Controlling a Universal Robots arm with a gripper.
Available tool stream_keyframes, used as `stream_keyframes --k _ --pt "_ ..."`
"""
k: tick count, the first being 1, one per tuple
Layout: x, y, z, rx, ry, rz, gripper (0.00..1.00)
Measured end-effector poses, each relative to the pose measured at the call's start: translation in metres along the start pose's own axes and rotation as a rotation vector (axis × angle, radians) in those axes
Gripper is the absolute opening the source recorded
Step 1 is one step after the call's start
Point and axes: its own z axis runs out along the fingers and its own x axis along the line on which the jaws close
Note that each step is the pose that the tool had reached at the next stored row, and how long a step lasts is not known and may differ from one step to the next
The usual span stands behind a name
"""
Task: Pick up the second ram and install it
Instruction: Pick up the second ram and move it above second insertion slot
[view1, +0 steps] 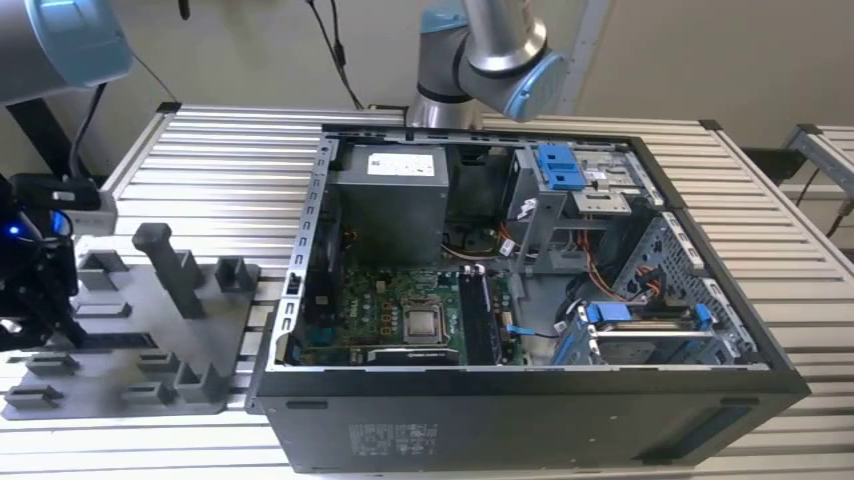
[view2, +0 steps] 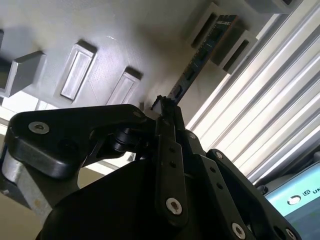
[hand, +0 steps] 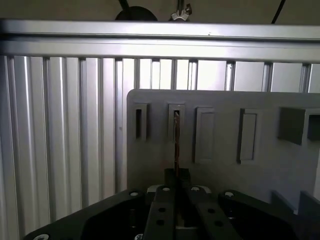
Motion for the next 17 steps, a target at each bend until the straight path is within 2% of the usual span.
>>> stream_keyframes --k 6,17 --pt "0.0002 -0.0001 -0.0049 0.0000 -0.0004 0.000 0.14" --pt "0.0002 -0.0002 -0.0101 -0.0001 -0.0004 0.000 0.14"
